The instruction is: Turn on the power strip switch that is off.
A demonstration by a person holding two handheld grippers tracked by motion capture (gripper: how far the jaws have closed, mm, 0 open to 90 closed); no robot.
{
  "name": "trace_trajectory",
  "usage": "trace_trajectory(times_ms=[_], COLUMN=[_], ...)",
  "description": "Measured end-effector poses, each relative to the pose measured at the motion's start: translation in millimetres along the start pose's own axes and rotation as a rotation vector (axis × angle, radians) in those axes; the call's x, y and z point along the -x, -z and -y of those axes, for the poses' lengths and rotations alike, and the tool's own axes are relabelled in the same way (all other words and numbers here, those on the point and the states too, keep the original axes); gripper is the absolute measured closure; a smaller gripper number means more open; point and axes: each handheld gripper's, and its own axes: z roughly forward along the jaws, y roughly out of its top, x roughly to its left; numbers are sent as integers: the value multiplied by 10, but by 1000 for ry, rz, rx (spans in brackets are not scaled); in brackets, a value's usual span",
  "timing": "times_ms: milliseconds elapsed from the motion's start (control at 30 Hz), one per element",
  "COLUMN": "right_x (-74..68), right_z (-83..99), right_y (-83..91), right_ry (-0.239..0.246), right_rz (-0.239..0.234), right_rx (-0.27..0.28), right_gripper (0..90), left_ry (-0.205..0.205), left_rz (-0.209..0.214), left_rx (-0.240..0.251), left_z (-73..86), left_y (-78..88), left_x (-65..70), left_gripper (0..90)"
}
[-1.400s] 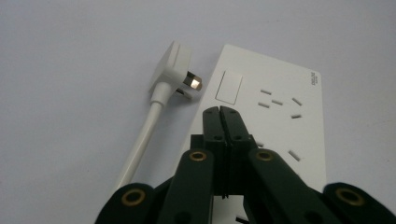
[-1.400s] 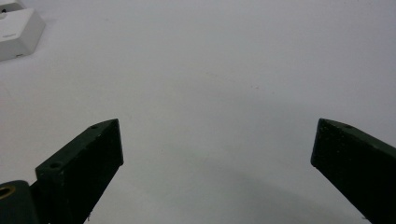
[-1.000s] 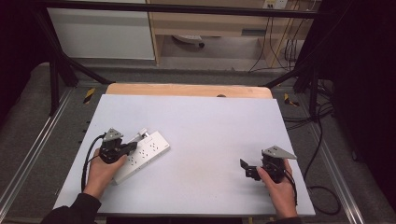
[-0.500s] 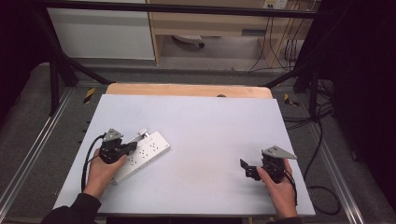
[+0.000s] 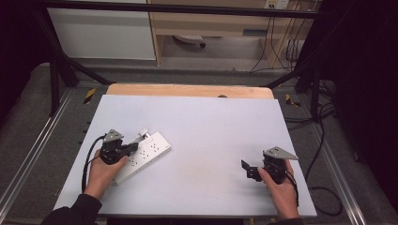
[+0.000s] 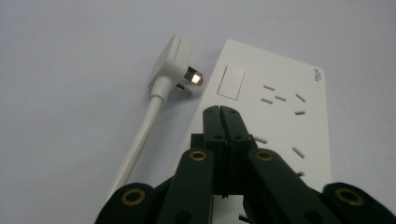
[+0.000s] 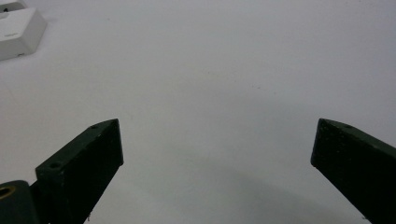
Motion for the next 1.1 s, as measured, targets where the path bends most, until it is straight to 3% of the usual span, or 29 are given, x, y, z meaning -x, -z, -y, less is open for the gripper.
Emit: trace_trajectory(times_ms=[733,833,1100], right_x=[-3,-3,-1], right_z=[3,3,3], right_y=[-5,-5,-8], right_ry=[3,3,5], right_rz=[0,0,0], right_rx=[-6,-7,-8], right_gripper=[28,28,28], left_ry=[14,41,30], left_rz=[2,11,10], left_rx=[-12,-11,-2], left_z=[10,15,19], left_y=[2,11,2], left_x=[-21,-44,-35], left_gripper=[900,900,900])
